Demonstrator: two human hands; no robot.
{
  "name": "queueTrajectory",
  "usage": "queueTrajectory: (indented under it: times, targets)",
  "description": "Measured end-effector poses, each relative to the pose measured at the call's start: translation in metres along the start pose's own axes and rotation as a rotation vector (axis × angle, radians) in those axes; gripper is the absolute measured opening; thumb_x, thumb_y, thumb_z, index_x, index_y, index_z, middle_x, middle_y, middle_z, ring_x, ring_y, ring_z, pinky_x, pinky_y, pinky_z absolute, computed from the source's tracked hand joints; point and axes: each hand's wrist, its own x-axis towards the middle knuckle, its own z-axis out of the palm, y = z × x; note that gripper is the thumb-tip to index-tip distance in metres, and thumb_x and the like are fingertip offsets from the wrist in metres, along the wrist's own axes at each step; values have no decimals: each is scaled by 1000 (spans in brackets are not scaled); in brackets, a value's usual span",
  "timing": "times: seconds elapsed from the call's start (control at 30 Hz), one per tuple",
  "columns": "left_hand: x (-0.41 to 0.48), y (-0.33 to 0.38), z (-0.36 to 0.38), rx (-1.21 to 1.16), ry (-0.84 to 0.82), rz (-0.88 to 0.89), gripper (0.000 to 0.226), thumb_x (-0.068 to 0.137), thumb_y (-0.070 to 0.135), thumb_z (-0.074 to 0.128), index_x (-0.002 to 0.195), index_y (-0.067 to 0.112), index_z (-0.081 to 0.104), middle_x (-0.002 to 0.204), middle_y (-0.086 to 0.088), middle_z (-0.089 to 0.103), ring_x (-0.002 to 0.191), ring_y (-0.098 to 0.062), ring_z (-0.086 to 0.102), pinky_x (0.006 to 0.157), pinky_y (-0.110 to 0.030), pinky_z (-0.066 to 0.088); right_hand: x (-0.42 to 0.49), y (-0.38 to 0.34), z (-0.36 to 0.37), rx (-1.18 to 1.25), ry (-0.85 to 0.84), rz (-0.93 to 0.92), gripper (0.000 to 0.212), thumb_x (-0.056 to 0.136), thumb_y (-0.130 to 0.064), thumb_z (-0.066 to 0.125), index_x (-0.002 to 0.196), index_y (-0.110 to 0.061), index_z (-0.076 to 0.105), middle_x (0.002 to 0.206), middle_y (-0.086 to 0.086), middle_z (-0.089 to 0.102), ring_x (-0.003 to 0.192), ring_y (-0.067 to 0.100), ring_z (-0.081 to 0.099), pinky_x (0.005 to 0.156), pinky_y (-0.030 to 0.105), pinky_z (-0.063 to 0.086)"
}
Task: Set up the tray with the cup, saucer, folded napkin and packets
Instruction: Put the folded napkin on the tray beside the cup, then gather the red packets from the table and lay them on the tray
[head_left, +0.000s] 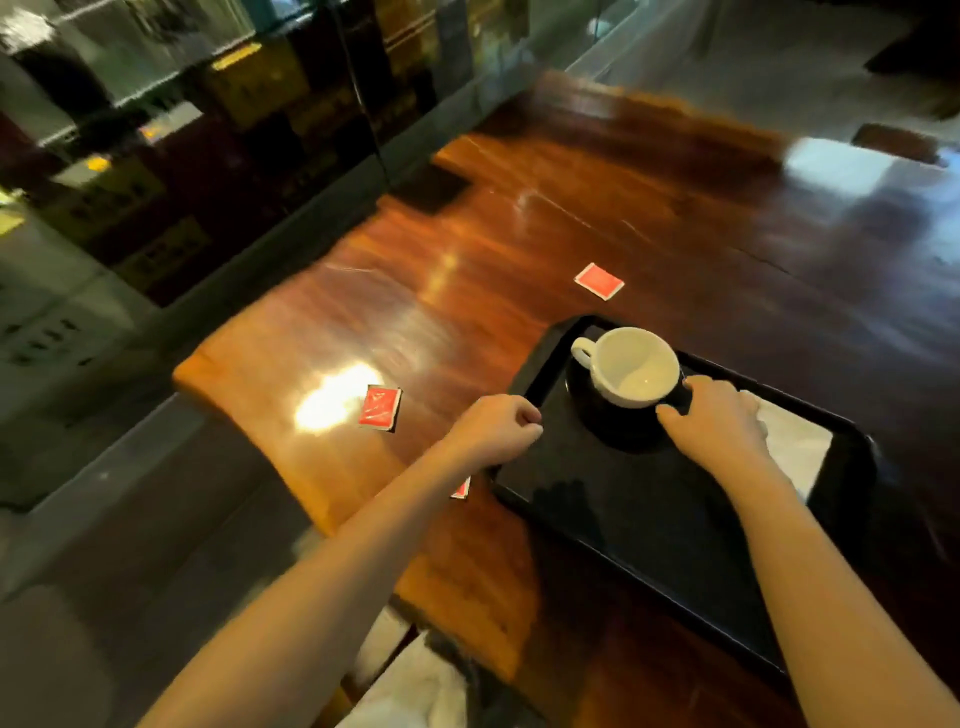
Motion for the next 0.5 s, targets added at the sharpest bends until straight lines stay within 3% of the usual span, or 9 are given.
queueTrajectory:
  times: [0.23,0.5]
  targets:
    - [-6,-97,-39,117,31,-172,45,84,22,62,127,11,55,130,-7,59,116,-23,56,96,-32,44,-43,-101,20,-140,28,-303,32,92,-34,48,115,-13,60,103,9,64,102,30,54,80,38,47]
    - [4,-149,15,282,-5,7,52,78,38,70,121,19,47,121,-7,52,111,-26,48,89,-38,49,-72,-170,115,-342,-106,-566,28,94,-28,47,120,-19,56,116,3,59,109,24,47,88,35,39]
